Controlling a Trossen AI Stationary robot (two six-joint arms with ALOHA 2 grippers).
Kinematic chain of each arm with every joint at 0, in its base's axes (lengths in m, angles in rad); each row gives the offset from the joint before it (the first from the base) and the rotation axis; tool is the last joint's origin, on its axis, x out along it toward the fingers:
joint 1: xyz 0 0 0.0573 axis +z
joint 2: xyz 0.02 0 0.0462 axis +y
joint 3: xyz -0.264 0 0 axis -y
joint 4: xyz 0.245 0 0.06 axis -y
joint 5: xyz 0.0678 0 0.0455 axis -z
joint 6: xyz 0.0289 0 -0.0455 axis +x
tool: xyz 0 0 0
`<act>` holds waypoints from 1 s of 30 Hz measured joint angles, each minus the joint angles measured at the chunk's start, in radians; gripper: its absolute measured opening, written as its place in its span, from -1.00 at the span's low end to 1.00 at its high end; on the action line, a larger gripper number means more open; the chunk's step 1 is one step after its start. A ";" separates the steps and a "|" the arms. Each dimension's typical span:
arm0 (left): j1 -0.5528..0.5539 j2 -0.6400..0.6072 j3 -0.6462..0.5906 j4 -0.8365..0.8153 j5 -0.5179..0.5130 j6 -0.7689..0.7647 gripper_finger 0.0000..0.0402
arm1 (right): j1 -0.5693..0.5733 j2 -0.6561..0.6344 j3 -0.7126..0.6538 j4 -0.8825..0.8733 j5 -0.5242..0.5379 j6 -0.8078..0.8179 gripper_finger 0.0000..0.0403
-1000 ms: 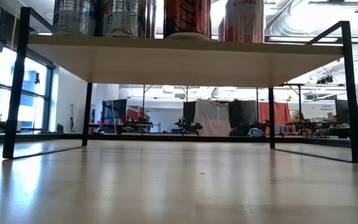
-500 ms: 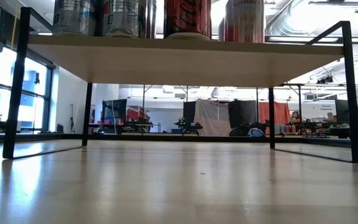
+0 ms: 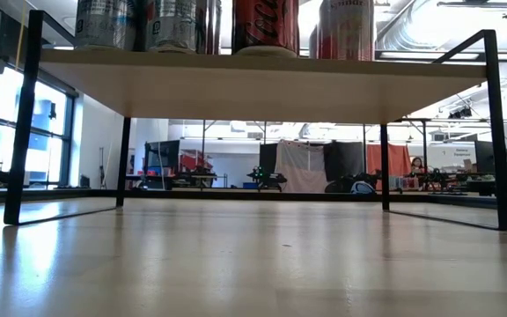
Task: Place canned beverage on shelf
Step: Move the pink white soda can to the bottom center of the table
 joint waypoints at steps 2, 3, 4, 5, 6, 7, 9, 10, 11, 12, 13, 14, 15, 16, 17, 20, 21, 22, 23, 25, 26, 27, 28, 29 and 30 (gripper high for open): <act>0.000 0.000 -0.023 0.003 0.002 -0.001 0.84 | 0.014 0.000 0.000 -0.022 0.000 0.042 0.87; 0.000 0.000 -0.034 0.010 0.007 -0.001 0.84 | 0.021 0.000 0.000 -0.033 0.000 0.063 0.87; 0.000 0.000 -0.043 0.024 0.009 0.001 0.84 | 0.029 0.000 0.000 -0.044 0.000 0.084 0.87; 0.000 0.000 -0.052 0.049 0.009 0.008 0.84 | 0.035 0.000 0.000 -0.052 0.000 0.103 0.87; 0.000 0.000 -0.059 0.076 0.009 0.015 0.84 | 0.041 0.000 0.000 -0.059 0.001 0.120 0.87; 0.000 0.000 -0.066 0.097 0.009 0.026 0.84 | 0.046 0.000 0.000 -0.065 0.005 0.134 0.87; 0.000 0.000 -0.077 0.111 0.006 0.034 0.84 | 0.052 0.000 0.000 -0.071 0.008 0.156 0.87; 0.000 0.000 -0.083 0.108 -0.001 0.033 0.84 | 0.054 0.000 0.000 -0.071 0.008 0.161 0.87; 0.000 0.001 -0.089 0.102 -0.009 0.033 0.84 | 0.055 0.000 0.000 -0.071 0.008 0.163 0.87; 0.000 0.003 -0.096 0.100 -0.020 0.033 0.84 | 0.055 0.000 0.000 -0.071 0.008 0.163 0.87; 0.000 0.007 -0.101 0.097 -0.028 0.029 0.84 | 0.055 0.000 0.000 -0.071 0.008 0.163 0.87; 0.000 0.012 -0.104 0.099 -0.035 0.028 0.84 | 0.055 0.000 0.000 -0.070 0.008 0.163 0.87; 0.000 0.018 -0.104 0.100 -0.040 0.030 0.84 | 0.055 0.000 0.000 -0.070 0.008 0.163 0.87; 0.000 0.024 -0.104 0.105 -0.045 0.037 0.84 | 0.054 0.000 0.000 -0.070 0.008 0.163 0.87; 0.000 0.032 -0.104 0.113 -0.046 0.047 0.84 | 0.054 0.000 0.000 -0.070 0.008 0.163 0.87; -0.005 0.064 -0.104 0.135 -0.045 0.071 0.84 | 0.054 0.000 0.000 -0.070 0.008 0.163 0.87; -0.010 0.072 -0.104 0.137 -0.045 0.079 0.84 | 0.054 0.000 0.000 -0.070 0.008 0.163 0.87; -0.015 0.083 -0.104 0.142 -0.045 0.086 0.84 | 0.054 0.000 0.000 -0.070 0.008 0.163 0.87; -0.019 0.092 -0.104 0.144 -0.041 0.089 0.84 | 0.054 0.000 0.000 -0.070 0.008 0.163 0.87; -0.028 0.109 -0.104 0.142 -0.039 0.097 0.84 | 0.054 0.000 0.000 -0.070 0.008 0.162 0.87; -0.033 0.114 -0.104 0.141 -0.038 0.097 0.84 | 0.054 0.000 0.000 -0.070 0.008 0.162 0.87; -0.037 0.118 -0.104 0.141 -0.038 0.095 0.84 | 0.054 0.000 0.000 -0.070 0.008 0.161 0.87; -0.039 0.123 -0.104 0.141 -0.039 0.092 0.84 | 0.052 0.000 0.000 -0.070 0.008 0.158 0.87; -0.040 0.130 -0.104 0.142 -0.039 0.092 0.84 | 0.049 0.000 0.000 -0.070 0.008 0.154 0.87; -0.041 0.137 -0.104 0.141 -0.039 0.092 0.84 | 0.047 0.000 0.000 -0.070 0.008 0.154 0.87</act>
